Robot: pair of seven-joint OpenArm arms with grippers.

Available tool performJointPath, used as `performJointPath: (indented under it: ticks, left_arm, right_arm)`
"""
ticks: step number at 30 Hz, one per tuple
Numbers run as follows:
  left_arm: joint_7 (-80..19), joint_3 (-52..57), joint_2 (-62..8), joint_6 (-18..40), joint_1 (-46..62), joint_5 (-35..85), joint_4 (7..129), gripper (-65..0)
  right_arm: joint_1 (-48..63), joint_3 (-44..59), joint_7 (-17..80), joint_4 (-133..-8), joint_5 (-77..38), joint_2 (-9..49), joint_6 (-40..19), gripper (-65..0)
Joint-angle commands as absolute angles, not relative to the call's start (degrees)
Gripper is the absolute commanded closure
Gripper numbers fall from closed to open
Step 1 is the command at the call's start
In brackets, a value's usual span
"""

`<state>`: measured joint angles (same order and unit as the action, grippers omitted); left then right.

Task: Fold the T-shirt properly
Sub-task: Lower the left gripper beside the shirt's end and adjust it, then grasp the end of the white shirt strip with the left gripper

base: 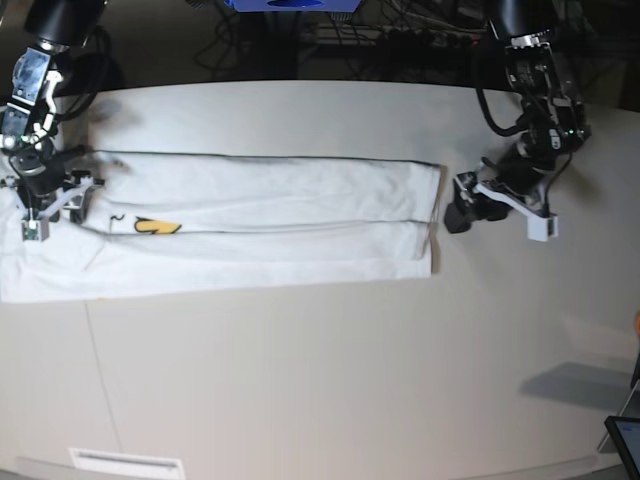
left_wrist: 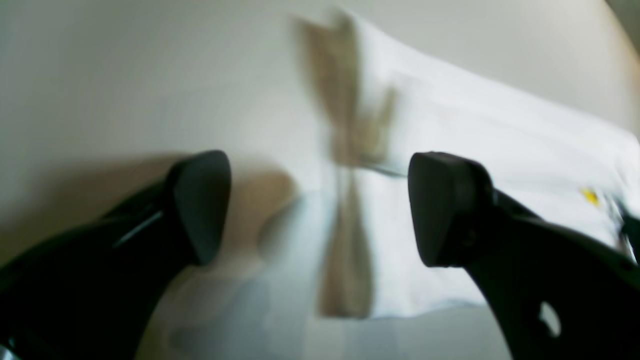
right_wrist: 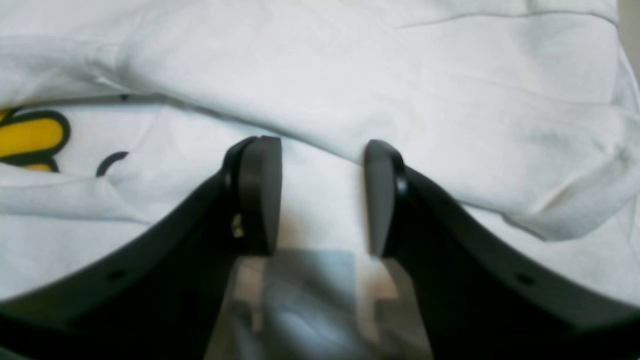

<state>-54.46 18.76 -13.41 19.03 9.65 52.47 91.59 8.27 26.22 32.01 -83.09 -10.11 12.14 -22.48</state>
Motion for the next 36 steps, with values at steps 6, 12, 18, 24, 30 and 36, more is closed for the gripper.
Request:
performJointPath:
  ticks: [6,12,18,24,30,36]
  left_arm:
    - [-53.49,20.53,-22.02,16.22,9.01,54.02,100.79,-54.1]
    - [-69.14,20.53,-21.67,5.76,5.05,53.67,102.11,-54.1]
    - [-69.41,13.67,-20.44,-0.57,5.58,44.35,106.68,-54.1]
    - [-69.41,6.37,-19.03,-0.57,5.58,31.25,107.91,-54.3]
    - [-69.23,6.46,-18.24,3.91,5.32,33.19,106.86,-54.3]
    - [-69.05,6.46,-17.10,6.46,3.91,36.70,103.16,-54.3]
  right_arm:
    - [8.57,26.07,35.21,-83.03,-8.13,12.44,-22.46,-26.4]
    - [8.57,26.07,35.21,-83.03,-8.13,12.26,-22.46,-26.4]
    - [8.66,26.07,35.21,-82.95,-8.13,12.26,-22.46,-26.4]
    - [8.75,26.07,36.35,-82.95,-8.13,12.26,-22.46,-26.4]
    - [8.75,26.07,37.14,-83.30,-8.13,12.26,-22.46,-26.4]
    - [8.75,26.07,37.14,-83.30,-8.13,12.35,-22.46,-26.4]
